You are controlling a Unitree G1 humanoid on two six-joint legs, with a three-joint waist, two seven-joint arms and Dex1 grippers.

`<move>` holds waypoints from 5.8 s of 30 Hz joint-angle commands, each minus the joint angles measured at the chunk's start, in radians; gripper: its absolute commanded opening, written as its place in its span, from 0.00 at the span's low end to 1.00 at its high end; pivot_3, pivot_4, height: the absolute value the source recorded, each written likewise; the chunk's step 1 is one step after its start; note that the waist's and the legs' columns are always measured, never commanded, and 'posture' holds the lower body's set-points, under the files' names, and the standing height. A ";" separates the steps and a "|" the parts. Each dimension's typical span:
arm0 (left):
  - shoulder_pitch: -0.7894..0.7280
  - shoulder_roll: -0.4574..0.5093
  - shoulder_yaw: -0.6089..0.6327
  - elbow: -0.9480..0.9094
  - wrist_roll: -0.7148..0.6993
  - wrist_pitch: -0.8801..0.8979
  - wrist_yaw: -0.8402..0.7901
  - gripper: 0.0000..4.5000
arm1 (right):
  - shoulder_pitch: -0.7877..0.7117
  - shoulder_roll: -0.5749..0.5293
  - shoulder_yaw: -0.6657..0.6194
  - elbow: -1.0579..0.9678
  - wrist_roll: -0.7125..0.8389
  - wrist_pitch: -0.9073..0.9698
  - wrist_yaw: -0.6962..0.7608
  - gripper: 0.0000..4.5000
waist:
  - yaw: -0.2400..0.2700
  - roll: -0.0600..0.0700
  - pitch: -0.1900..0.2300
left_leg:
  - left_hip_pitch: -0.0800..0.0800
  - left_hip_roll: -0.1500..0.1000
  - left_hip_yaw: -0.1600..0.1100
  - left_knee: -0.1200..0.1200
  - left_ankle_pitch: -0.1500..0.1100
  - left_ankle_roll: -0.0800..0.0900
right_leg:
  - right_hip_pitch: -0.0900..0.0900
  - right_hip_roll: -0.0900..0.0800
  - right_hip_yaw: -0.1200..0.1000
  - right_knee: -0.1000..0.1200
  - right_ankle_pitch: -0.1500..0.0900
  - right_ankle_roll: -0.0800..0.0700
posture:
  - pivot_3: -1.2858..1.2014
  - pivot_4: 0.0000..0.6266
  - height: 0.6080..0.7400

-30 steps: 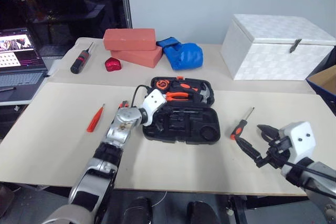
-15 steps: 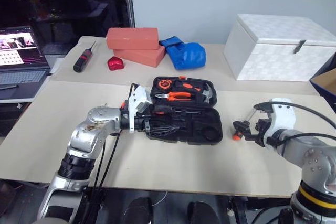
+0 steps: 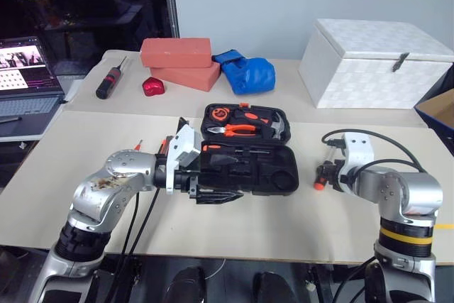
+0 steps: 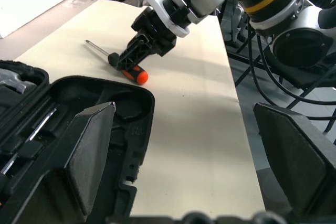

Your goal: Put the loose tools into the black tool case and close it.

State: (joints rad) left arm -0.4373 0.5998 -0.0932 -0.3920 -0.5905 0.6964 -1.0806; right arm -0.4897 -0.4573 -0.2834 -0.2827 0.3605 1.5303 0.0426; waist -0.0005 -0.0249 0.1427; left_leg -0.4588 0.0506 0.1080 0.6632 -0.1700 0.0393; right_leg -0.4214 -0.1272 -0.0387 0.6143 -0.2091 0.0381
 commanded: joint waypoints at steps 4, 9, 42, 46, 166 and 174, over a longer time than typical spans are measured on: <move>0.010 0.011 0.027 -0.025 -0.021 -0.007 0.032 1.00 | 0.020 -0.084 -0.054 -0.074 -0.009 0.039 0.052 0.01 | 0.004 0.000 0.000 | 0.000 0.000 0.001 -0.001 0.000 0.000 | 0.000 0.000 0.000 0.000 0.000 0.000 | 0.52 0.24 1.00; 0.040 0.020 0.042 -0.034 -0.029 -0.013 0.047 1.00 | 0.017 -0.159 -0.064 -0.145 0.029 0.017 0.138 0.01 | 0.000 0.002 0.001 | 0.000 0.000 0.000 -0.001 0.000 0.000 | -0.002 0.000 0.001 0.000 -0.001 0.001 | 0.52 0.24 1.00; 0.152 0.020 0.132 -0.053 0.069 -0.204 0.255 1.00 | -0.027 -0.300 0.131 0.079 -0.037 -0.378 0.327 0.14 | 0.005 0.001 0.003 | -0.001 0.000 0.001 -0.003 0.000 0.000 | -0.003 0.000 0.001 -0.003 -0.001 0.001 | 0.52 0.24 1.00; 0.169 0.075 0.217 -0.050 -0.085 -0.111 0.164 1.00 | -0.094 -0.314 0.212 0.066 -0.025 -0.551 0.477 0.14 | -0.011 0.002 0.005 | -0.001 0.001 0.001 -0.003 0.000 -0.001 | -0.004 0.000 0.001 -0.002 -0.002 0.004 | 0.52 0.24 1.00; 0.122 0.188 0.290 0.442 0.171 0.155 0.576 0.58 | 0.256 -0.193 0.223 -0.330 0.142 -1.061 0.839 1.00 | 0.013 -0.002 0.022 | 0.006 0.002 0.004 -0.018 -0.003 -0.017 | -0.006 -0.003 -0.004 -0.002 0.000 -0.005 | 0.52 0.24 1.00; 0.148 0.234 0.363 0.370 0.111 0.037 0.373 0.10 | 0.333 -0.203 0.217 -0.329 0.099 -1.174 0.835 1.00 | 0.013 -0.004 0.022 | 0.006 0.002 0.004 -0.018 -0.003 -0.017 | -0.005 -0.003 -0.004 -0.003 -0.001 -0.006 | 0.52 0.24 1.00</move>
State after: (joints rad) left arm -0.2774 0.7992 0.2210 0.0323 -0.4526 0.7734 -0.6541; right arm -0.1660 -0.6505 -0.0319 -0.5821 0.4678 0.3976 0.8831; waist 0.0125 -0.0285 0.1650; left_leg -0.4527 0.0532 0.1117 0.6453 -0.1729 0.0223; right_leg -0.4267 -0.1301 -0.0427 0.6112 -0.2104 0.0326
